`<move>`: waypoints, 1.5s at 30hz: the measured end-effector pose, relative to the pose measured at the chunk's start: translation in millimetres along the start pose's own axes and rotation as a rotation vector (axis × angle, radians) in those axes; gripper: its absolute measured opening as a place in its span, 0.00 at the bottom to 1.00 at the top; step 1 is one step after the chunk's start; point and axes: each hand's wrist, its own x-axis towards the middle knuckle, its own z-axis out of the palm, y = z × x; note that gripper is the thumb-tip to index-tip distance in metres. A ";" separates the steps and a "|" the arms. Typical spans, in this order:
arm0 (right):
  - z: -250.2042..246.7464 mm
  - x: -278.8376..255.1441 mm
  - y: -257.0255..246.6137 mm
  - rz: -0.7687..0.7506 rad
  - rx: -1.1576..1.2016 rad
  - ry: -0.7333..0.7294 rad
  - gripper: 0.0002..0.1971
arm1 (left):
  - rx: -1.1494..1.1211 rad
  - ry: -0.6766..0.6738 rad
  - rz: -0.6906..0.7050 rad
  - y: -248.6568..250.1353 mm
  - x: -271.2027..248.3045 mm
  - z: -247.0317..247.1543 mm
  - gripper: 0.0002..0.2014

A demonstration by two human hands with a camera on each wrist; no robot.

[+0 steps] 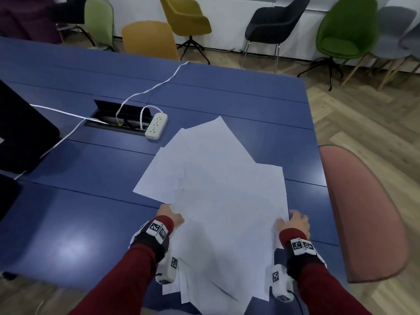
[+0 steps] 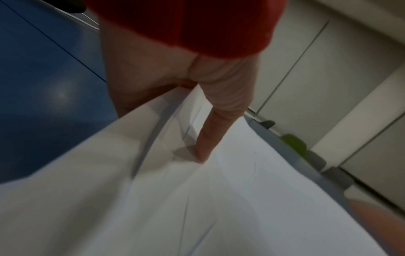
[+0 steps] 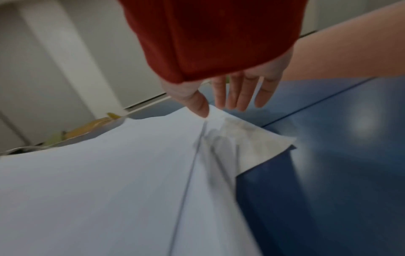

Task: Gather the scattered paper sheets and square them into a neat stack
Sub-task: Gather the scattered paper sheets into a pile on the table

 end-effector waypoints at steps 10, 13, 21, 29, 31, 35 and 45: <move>8.8 11.8 -14.8 0.087 0.252 -0.183 0.49 | 0.339 0.009 0.120 11.4 -2.2 -3.7 0.39; 13.0 6.7 -17.8 0.094 0.181 -0.140 0.40 | 0.540 0.062 0.126 23.5 -13.2 2.2 0.27; 2.5 1.0 -9.8 0.143 0.300 -0.292 0.19 | 0.590 0.024 0.158 25.9 -15.4 9.0 0.23; -4.7 -7.6 -7.0 0.019 0.543 -0.237 0.23 | -0.040 0.079 0.111 3.2 5.0 16.3 0.27; -4.8 -3.6 -10.9 0.051 0.524 -0.206 0.31 | -0.097 0.130 0.102 0.8 9.4 21.3 0.25; -6.0 5.1 -23.4 0.128 0.501 -0.176 0.39 | 0.090 0.340 0.172 2.1 19.5 18.8 0.22; 4.1 21.1 -43.2 0.249 0.233 -0.104 0.15 | 0.444 0.260 0.163 -3.4 32.2 15.5 0.29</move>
